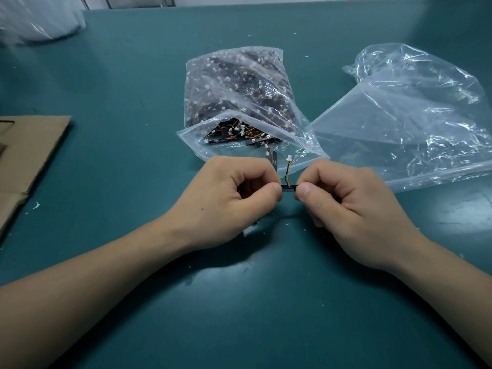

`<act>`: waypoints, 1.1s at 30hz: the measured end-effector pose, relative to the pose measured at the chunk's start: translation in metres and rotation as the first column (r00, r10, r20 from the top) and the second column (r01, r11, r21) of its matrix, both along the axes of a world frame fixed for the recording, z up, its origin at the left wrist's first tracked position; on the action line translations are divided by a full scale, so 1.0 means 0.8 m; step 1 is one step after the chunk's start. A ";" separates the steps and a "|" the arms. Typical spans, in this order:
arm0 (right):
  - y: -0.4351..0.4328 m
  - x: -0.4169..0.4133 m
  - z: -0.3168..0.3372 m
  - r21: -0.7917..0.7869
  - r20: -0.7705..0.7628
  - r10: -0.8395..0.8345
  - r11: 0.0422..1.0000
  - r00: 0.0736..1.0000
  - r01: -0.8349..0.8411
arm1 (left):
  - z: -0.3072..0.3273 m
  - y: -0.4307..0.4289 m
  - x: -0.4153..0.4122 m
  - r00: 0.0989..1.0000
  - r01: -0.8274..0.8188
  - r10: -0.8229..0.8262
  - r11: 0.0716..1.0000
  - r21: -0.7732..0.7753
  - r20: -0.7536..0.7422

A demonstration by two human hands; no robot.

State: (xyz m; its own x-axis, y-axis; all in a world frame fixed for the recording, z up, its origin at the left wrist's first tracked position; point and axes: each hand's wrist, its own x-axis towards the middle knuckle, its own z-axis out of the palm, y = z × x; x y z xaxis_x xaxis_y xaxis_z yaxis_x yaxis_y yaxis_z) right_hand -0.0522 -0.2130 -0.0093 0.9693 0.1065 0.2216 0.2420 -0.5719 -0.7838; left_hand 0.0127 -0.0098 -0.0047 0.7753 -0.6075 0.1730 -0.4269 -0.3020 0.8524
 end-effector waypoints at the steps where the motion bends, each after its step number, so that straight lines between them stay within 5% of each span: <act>1: 0.000 0.000 0.000 -0.015 0.003 -0.003 1.000 1.000 0.003 | 0.000 0.000 -0.001 1.000 0.000 0.000 1.000 0.009 0.000; 15: -0.005 -0.002 -0.004 0.093 0.001 0.061 0.994 0.998 -0.061 | -0.001 -0.001 0.005 0.998 0.005 -0.005 1.000 -0.001 -0.065; 33: 0.000 0.001 -0.001 0.028 0.017 0.003 1.000 1.000 -0.004 | -0.001 0.000 -0.004 0.974 -0.017 0.004 0.998 0.057 0.227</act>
State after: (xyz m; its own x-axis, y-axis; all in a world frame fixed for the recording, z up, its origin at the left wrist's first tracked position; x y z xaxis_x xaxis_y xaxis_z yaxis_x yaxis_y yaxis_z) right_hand -0.0515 -0.2132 -0.0101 0.9649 0.1036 0.2414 0.2579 -0.5490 -0.7951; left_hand 0.0097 -0.0100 -0.0057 0.7262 -0.6136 0.3101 -0.6038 -0.3534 0.7145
